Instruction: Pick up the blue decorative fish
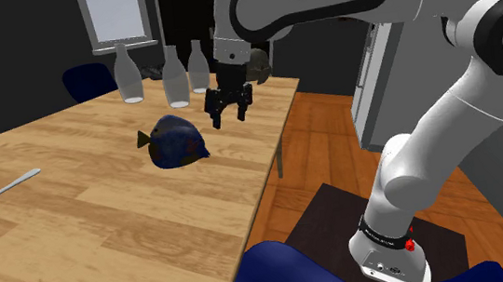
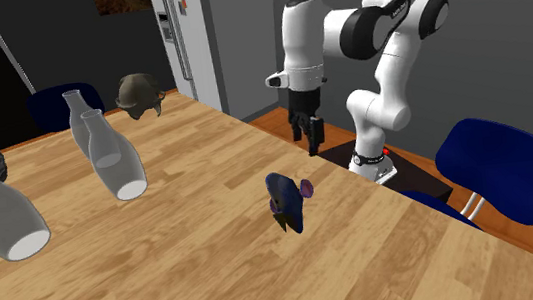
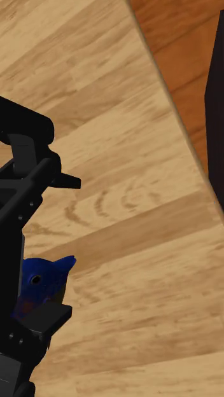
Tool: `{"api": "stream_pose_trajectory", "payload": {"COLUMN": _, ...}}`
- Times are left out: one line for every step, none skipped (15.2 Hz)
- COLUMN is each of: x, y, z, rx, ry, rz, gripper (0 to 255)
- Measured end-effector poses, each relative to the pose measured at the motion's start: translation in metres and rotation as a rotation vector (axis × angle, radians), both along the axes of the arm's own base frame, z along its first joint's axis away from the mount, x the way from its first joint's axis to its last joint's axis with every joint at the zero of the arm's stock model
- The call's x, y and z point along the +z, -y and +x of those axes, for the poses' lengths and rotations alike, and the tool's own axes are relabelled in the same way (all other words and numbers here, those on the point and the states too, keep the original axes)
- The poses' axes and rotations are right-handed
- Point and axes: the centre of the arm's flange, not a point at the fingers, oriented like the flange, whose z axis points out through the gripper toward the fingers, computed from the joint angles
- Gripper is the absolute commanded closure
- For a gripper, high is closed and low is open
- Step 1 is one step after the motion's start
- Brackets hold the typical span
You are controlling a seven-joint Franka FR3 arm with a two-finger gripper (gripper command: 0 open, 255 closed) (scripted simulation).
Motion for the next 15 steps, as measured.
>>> {"api": "stream_pose_trajectory", "payload": {"x": -0.003, "y": -0.012, "z": 0.006, "rx": 0.004, "ry": -0.004, "rz": 0.002, "gripper": 0}}
{"api": "stream_pose_trajectory", "payload": {"x": -0.004, "y": -0.023, "z": 0.013, "rx": 0.008, "ry": -0.008, "rz": 0.003, "gripper": 0}}
{"api": "stream_pose_trajectory", "payload": {"x": -0.004, "y": -0.033, "z": 0.019, "rx": 0.012, "ry": -0.013, "rz": 0.005, "gripper": 0}}
{"api": "stream_pose_trajectory", "payload": {"x": -0.005, "y": -0.046, "z": 0.026, "rx": 0.017, "ry": -0.016, "rz": 0.007, "gripper": 0}}
{"api": "stream_pose_trajectory", "payload": {"x": -0.008, "y": -0.058, "z": 0.033, "rx": 0.021, "ry": -0.021, "rz": 0.008, "gripper": 0}}
{"api": "stream_pose_trajectory", "payload": {"x": -0.007, "y": -0.07, "z": 0.04, "rx": 0.025, "ry": -0.025, "rz": 0.01, "gripper": 0}}
{"api": "stream_pose_trajectory", "payload": {"x": -0.008, "y": -0.082, "z": 0.045, "rx": 0.029, "ry": -0.029, "rz": 0.011, "gripper": 0}}
{"api": "stream_pose_trajectory", "payload": {"x": -0.01, "y": -0.087, "z": 0.049, "rx": 0.031, "ry": -0.032, "rz": 0.012, "gripper": 0}}
{"api": "stream_pose_trajectory", "payload": {"x": -0.015, "y": -0.089, "z": 0.05, "rx": 0.032, "ry": -0.033, "rz": 0.013, "gripper": 0}}
{"api": "stream_pose_trajectory", "payload": {"x": -0.02, "y": -0.091, "z": 0.051, "rx": 0.032, "ry": -0.034, "rz": 0.013, "gripper": 0}}
{"api": "stream_pose_trajectory", "payload": {"x": -0.025, "y": -0.092, "z": 0.051, "rx": 0.033, "ry": -0.034, "rz": 0.013, "gripper": 0}}
{"api": "stream_pose_trajectory", "payload": {"x": -0.029, "y": -0.092, "z": 0.052, "rx": 0.033, "ry": -0.034, "rz": 0.013, "gripper": 0}}
{"api": "stream_pose_trajectory", "payload": {"x": -0.035, "y": -0.092, "z": 0.051, "rx": 0.033, "ry": -0.034, "rz": 0.013, "gripper": 0}}
{"api": "stream_pose_trajectory", "payload": {"x": -0.041, "y": -0.092, "z": 0.051, "rx": 0.033, "ry": -0.035, "rz": 0.014, "gripper": 0}}
{"api": "stream_pose_trajectory", "payload": {"x": -0.045, "y": -0.093, "z": 0.051, "rx": 0.033, "ry": -0.034, "rz": 0.013, "gripper": 0}}
